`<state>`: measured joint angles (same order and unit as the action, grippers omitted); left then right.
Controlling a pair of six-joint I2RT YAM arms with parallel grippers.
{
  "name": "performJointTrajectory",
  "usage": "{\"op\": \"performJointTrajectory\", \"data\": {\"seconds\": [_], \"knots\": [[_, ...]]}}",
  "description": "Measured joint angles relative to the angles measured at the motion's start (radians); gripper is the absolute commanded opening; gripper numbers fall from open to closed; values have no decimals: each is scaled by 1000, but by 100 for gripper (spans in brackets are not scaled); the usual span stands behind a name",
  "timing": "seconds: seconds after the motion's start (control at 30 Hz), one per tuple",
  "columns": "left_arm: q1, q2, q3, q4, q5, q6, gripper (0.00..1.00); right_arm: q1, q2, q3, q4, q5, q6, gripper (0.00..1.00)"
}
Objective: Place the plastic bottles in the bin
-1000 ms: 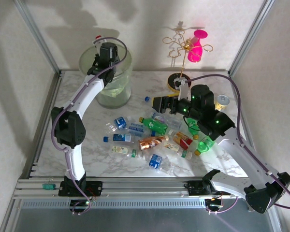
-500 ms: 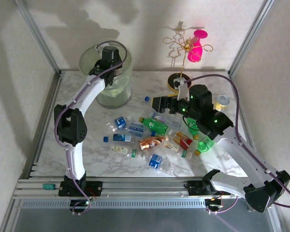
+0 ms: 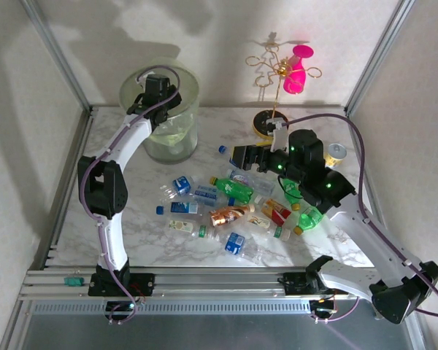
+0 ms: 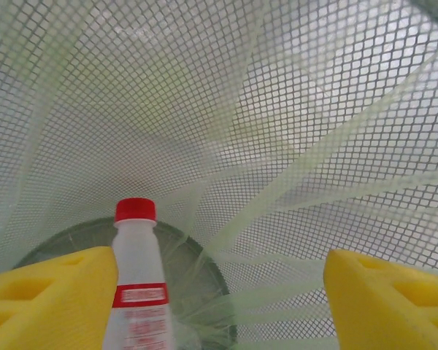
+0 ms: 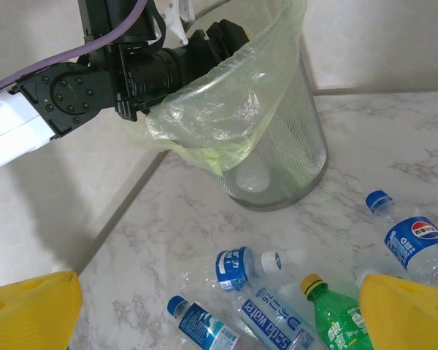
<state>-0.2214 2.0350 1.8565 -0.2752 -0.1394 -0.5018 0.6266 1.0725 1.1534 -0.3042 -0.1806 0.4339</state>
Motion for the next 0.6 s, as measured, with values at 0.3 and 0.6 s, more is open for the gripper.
{"op": "performJointTrajectory", "data": {"seconds": [0.3,0.6], "knots": [[-8,-158,-84,-14,48,-42,75,0,-23,0,-3,16,7,98],[-29,-416,-174,-6,69,-57,76,0,-26,0,-3,26,27,97]]}}
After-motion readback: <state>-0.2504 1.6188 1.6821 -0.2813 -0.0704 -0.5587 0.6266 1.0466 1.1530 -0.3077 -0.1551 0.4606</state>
